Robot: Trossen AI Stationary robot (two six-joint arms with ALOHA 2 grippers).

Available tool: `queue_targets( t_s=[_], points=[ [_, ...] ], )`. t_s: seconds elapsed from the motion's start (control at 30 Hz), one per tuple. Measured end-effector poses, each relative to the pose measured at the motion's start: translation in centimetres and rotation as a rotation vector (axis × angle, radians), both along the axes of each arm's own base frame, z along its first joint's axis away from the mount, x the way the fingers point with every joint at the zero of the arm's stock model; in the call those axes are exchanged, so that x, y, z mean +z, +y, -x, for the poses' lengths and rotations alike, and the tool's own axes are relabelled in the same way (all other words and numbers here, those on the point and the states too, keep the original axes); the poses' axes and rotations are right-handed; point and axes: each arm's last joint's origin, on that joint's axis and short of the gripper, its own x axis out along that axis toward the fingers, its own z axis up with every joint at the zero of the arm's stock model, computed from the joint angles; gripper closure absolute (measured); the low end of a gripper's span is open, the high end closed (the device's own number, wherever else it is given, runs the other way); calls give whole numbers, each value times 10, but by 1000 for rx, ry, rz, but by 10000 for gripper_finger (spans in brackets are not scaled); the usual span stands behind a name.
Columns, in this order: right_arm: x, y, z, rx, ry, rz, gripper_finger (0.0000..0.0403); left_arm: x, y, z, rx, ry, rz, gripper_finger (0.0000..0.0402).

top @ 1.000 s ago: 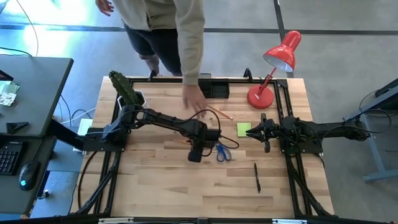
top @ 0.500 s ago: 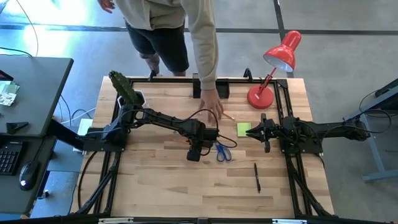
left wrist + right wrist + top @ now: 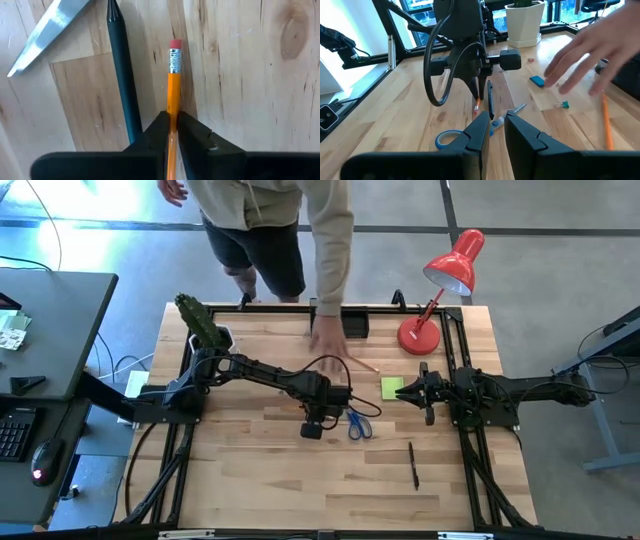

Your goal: Pick and place office supplies into organizer

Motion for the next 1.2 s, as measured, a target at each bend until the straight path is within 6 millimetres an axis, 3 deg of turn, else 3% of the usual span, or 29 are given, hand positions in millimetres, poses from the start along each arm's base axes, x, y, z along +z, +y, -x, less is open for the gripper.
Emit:
queue_targets(
  t_s=[0.7,0.93,1.2],
  points=[
    [0,0,0,0,0,0,350,-1,0,0,2,6,-4,371],
    [0,0,0,0,0,0,350,8,0,-6,1,-2,-7,392],
    [0,0,0,0,0,0,350,23,0,-14,-1,-33,-10,380]
  ],
)
